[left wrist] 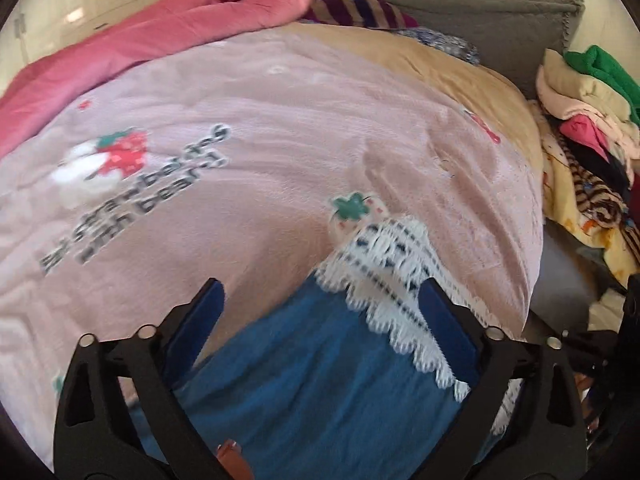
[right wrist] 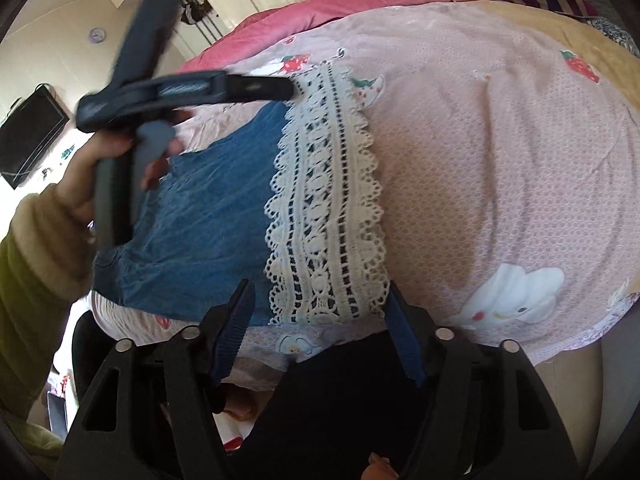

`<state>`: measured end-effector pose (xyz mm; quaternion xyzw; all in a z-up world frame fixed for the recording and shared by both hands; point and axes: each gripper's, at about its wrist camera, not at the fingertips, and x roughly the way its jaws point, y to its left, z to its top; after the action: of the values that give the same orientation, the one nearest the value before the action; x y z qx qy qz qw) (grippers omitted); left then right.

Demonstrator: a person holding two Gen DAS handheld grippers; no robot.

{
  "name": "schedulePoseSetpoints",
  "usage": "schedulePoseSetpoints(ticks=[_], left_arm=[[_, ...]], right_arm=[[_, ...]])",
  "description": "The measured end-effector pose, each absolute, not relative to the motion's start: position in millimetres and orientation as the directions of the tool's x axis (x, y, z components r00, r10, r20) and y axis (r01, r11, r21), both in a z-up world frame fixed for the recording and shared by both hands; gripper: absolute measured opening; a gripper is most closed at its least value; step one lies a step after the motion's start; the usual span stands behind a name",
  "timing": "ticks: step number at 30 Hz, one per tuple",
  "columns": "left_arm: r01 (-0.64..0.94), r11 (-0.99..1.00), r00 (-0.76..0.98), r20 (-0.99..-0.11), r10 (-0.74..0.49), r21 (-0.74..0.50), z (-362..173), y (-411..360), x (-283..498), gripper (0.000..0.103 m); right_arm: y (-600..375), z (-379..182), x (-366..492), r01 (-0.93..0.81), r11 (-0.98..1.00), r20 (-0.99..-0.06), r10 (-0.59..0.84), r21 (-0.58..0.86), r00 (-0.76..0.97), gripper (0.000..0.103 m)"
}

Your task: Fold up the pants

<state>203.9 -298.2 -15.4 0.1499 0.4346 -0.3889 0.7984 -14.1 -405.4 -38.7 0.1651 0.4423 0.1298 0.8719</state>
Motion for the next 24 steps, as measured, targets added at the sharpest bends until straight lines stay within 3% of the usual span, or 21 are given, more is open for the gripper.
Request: schedulePoseSetpoints(ticks=[3, 5, 7, 8, 11, 12, 13, 17, 24], left_arm=[[0.788, 0.597, 0.222, -0.835, -0.503, -0.150, -26.2, -312.6, 214.3, 0.085], [0.794, 0.579, 0.175, -0.842, -0.510, -0.185, -32.2, -317.3, 220.1, 0.072], [0.802, 0.554, 0.122, -0.846, -0.519, -0.224, -38.2, -322.2, 220.8, 0.049], [0.807, 0.545, 0.110, -0.849, -0.518, -0.228, -39.6, -323.7, 218.9, 0.047], [0.822, 0.528, 0.106, -0.852, -0.513, -0.216, -39.1, -326.0, 211.8, 0.030], [0.824, 0.530, 0.123, -0.851, -0.511, -0.199, -36.4, -324.7, 209.7, 0.018], [0.826, 0.531, 0.135, -0.849, -0.511, -0.188, -34.6, -323.6, 209.4, 0.012], [0.824, 0.522, 0.144, -0.810, -0.569, -0.220, -23.2, -310.9, 205.9, 0.009], [0.800, 0.485, 0.148, -0.668, -0.729, -0.353, 11.9, -244.8, 196.2, 0.009]], right_arm=[[-404.3, -38.3, -13.7, -0.088, 0.908, -0.718, 0.380, 0.410, 0.583, 0.056], [-407.4, -42.5, -10.4, -0.068, 0.902, -0.722, 0.383, 0.425, 0.577, 0.056], [-409.3, -45.0, -8.1, -0.049, 0.896, -0.720, 0.386, 0.441, 0.577, 0.053], [-407.4, -45.2, -7.5, -0.049, 0.899, -0.723, 0.381, 0.435, 0.576, 0.051], [-407.1, -46.0, -4.5, -0.035, 0.907, -0.733, 0.361, 0.419, 0.576, 0.036], [-408.7, -46.3, -4.0, -0.030, 0.904, -0.730, 0.364, 0.427, 0.579, 0.029], [-409.7, -45.6, -4.4, -0.029, 0.899, -0.722, 0.369, 0.436, 0.586, 0.028], [-402.6, -32.0, -11.4, -0.055, 0.913, -0.701, 0.347, 0.403, 0.624, 0.023], [-376.0, 4.5, -19.0, -0.153, 0.919, -0.650, 0.368, 0.364, 0.664, 0.023]])
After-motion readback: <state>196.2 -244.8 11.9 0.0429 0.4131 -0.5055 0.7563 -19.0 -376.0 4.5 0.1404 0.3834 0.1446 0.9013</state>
